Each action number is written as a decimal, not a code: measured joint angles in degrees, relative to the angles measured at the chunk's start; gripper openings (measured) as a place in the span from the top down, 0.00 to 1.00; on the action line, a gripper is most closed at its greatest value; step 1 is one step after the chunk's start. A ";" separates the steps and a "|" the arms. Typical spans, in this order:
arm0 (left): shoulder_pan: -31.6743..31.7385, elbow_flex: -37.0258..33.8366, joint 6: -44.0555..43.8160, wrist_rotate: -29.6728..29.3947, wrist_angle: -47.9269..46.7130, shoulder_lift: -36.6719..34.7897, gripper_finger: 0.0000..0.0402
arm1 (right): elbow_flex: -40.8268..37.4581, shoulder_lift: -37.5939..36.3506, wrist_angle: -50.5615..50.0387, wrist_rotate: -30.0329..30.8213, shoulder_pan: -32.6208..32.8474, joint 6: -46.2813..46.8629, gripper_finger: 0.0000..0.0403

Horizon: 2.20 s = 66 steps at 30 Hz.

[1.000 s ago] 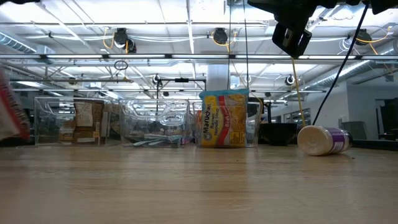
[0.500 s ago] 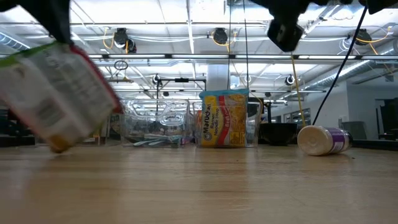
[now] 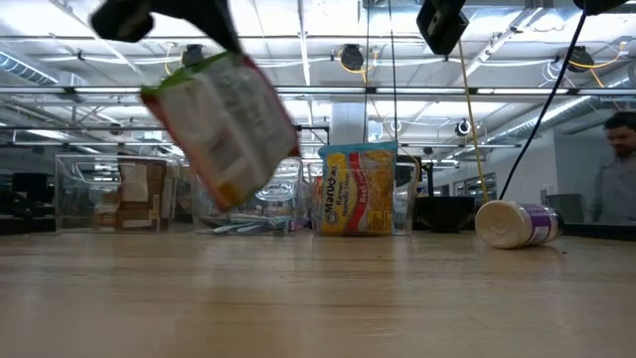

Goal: Pick & Place Food Item
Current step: Put the green noodle pack into the right transparent bin

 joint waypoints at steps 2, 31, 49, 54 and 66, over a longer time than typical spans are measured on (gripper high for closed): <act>1.43 0.00 4.12 0.44 3.68 0.00 1.00 | 0.00 0.00 0.00 -0.11 -0.32 -0.51 0.56; 18.37 0.02 29.03 -5.39 37.83 0.04 1.00 | 3.82 -0.55 -6.22 16.89 -1.03 -21.56 0.33; 30.28 0.04 60.31 0.78 56.12 0.09 1.00 | 3.80 -0.55 8.65 37.78 -3.31 -23.92 0.34; 32.63 0.04 66.68 1.95 55.69 0.11 1.00 | 4.93 -0.53 7.80 46.49 -6.97 -26.48 0.34; 35.98 0.04 64.44 3.32 56.35 0.12 1.00 | 12.39 1.28 -7.63 47.94 -15.03 -20.38 0.34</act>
